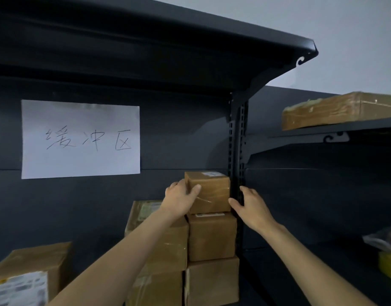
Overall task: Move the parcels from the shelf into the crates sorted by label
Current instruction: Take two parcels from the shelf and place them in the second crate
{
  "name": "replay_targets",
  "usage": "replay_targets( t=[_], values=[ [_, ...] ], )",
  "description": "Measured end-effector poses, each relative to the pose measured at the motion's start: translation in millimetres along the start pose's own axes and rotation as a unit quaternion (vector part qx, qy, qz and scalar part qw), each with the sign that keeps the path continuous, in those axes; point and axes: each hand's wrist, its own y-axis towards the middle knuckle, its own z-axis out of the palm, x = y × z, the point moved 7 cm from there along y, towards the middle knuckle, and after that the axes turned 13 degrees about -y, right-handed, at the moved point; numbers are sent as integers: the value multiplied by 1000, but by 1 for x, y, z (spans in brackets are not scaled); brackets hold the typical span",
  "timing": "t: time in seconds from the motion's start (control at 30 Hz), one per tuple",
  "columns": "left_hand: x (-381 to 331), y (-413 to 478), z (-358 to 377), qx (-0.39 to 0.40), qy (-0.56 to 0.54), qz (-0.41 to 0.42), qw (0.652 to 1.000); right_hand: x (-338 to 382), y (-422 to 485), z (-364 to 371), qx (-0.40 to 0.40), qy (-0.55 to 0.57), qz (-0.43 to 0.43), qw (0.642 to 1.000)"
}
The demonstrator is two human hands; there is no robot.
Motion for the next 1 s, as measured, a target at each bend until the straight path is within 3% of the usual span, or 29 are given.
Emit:
replay_targets(
  t=[0.2, 0.5, 1.0],
  values=[
    [11, 14, 16, -1, -155, -93, 984, 18, 10, 16, 45, 150, -42, 987],
    [10, -7, -24, -166, -309, -43, 935, 41, -2, -2, -15, 369, -90, 925],
    [42, -86, -96, -236, -351, 13, 906, 122, -38, 12, -27, 442, -207, 873]
  ],
)
